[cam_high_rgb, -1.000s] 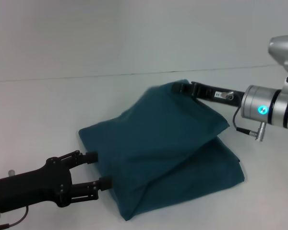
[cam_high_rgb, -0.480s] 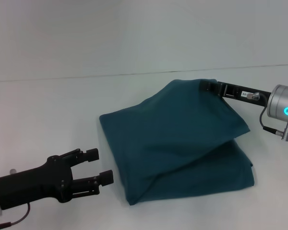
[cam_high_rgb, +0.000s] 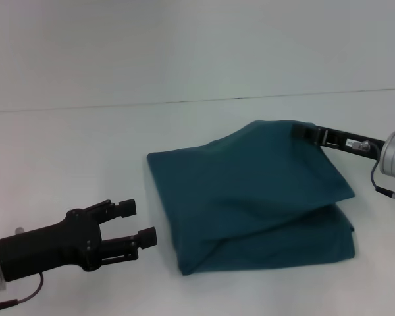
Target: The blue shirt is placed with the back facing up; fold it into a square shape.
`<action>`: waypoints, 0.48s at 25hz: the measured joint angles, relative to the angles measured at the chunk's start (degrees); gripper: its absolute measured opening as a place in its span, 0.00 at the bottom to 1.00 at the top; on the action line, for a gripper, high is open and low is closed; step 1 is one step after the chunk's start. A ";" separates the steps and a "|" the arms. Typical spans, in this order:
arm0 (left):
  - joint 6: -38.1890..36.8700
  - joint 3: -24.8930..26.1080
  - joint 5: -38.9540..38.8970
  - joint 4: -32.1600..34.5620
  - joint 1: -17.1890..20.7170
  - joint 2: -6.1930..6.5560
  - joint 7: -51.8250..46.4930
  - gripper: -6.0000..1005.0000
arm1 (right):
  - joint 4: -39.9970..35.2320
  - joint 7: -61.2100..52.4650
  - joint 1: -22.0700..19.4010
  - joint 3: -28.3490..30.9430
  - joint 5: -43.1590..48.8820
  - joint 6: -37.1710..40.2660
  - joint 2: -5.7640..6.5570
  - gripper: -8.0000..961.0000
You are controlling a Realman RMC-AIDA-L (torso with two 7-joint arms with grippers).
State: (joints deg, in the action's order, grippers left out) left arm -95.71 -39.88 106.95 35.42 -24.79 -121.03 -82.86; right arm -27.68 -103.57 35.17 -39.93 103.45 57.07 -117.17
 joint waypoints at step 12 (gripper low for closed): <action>0.79 -0.08 0.25 -0.76 -0.74 -0.07 -0.82 0.92 | -0.22 3.89 -2.24 1.26 -0.93 -7.93 -0.73 0.29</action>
State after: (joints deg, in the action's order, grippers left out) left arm -94.93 -39.95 107.20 34.66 -25.54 -121.10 -83.67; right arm -27.91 -99.68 32.92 -38.67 102.52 49.14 -117.90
